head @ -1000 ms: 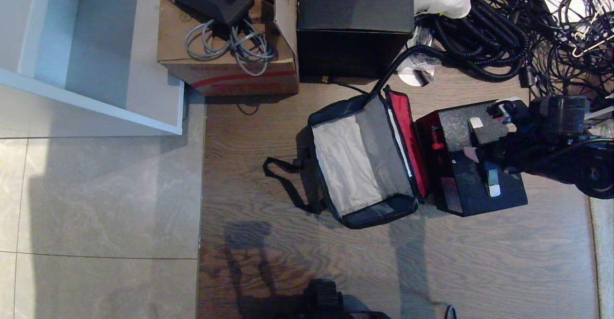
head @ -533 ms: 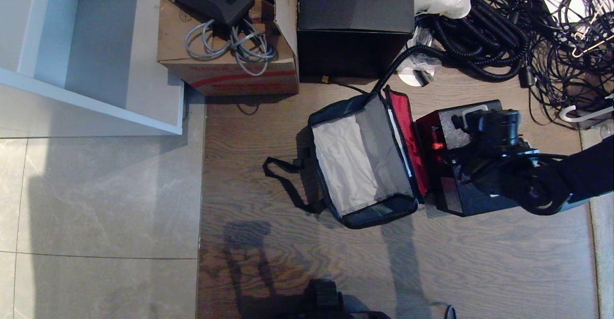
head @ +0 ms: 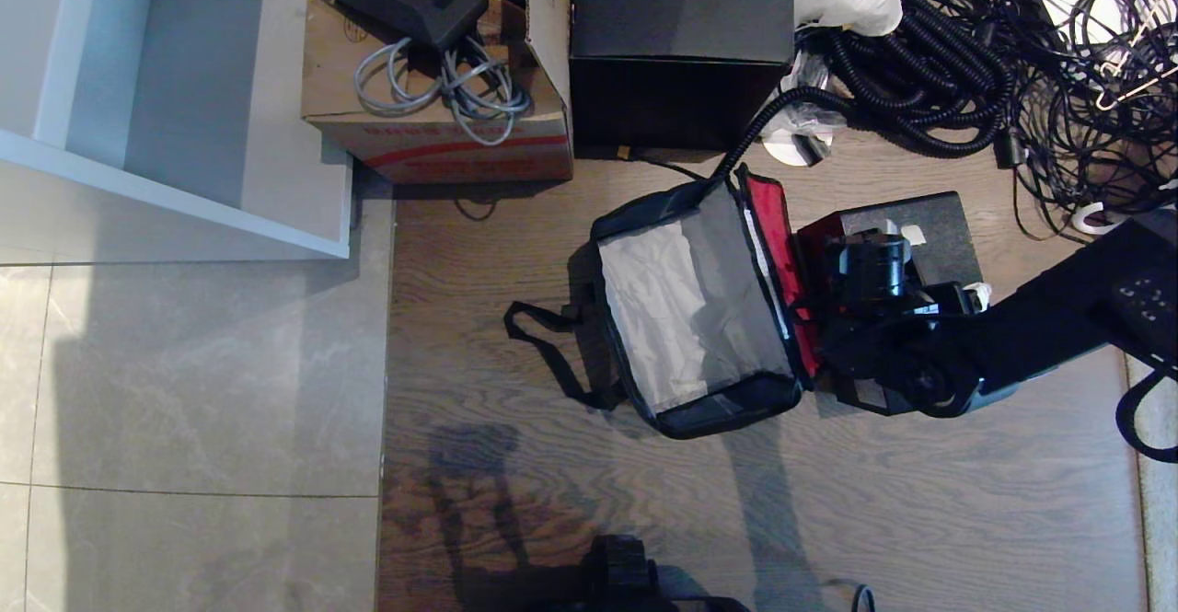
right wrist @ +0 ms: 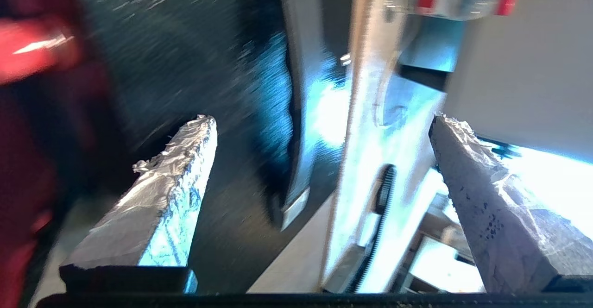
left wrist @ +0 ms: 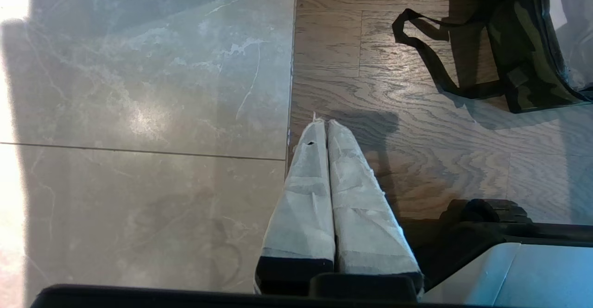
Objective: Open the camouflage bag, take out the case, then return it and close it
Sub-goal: Grip the handle again
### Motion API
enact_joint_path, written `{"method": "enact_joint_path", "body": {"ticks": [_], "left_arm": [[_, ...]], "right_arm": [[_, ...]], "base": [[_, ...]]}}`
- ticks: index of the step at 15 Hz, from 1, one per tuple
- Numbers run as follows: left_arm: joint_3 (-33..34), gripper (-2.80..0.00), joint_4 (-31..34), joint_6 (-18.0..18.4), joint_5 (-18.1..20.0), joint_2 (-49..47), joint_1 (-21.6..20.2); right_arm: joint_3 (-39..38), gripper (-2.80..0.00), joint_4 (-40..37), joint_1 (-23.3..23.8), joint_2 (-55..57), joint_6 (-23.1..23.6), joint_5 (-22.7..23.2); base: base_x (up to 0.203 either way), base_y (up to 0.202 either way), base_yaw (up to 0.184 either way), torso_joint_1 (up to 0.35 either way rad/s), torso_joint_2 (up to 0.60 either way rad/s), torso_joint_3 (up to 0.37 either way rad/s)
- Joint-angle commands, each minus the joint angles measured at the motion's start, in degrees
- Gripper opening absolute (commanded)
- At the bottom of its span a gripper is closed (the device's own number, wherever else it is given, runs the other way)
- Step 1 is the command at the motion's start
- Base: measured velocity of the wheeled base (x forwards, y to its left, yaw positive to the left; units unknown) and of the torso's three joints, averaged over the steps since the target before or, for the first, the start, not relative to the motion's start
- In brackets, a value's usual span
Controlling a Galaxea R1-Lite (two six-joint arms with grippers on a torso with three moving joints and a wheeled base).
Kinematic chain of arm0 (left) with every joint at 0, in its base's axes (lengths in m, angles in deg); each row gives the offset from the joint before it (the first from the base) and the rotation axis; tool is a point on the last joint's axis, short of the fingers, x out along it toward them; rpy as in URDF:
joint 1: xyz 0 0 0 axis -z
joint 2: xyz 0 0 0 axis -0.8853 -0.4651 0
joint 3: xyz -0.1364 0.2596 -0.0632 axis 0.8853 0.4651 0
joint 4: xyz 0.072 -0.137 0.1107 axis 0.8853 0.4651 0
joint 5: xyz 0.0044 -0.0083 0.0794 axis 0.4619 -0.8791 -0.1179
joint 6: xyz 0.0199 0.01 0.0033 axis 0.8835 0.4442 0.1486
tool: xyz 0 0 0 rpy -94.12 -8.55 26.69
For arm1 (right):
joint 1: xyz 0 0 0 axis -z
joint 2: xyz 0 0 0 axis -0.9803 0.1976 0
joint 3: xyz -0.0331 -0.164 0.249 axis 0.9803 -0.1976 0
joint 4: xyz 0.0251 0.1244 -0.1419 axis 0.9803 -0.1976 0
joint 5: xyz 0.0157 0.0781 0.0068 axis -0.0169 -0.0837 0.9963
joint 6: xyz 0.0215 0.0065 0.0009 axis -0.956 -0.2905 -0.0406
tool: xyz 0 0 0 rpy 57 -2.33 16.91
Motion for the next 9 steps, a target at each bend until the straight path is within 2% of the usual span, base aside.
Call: {"method": "enact_joint_path", "body": {"ticks": [1, 9], "left_arm": [[0.0, -2.8, -0.01, -0.02, 0.04, 0.02, -0.01], [0.0, -2.8, -0.01, -0.02, -0.01, 0.02, -0.01]], "right_arm": [[1.05, 0.0, 0.2, 1.25, 1.16, 0.43, -0.44], [5.57, 0.0, 1.71, 8.75, 6.56, 2.26, -0.42]], "base": [[0.0, 0.0, 0.0, 0.0, 0.0, 0.0], [0.0, 0.0, 0.0, 0.0, 0.0, 0.0]]}}
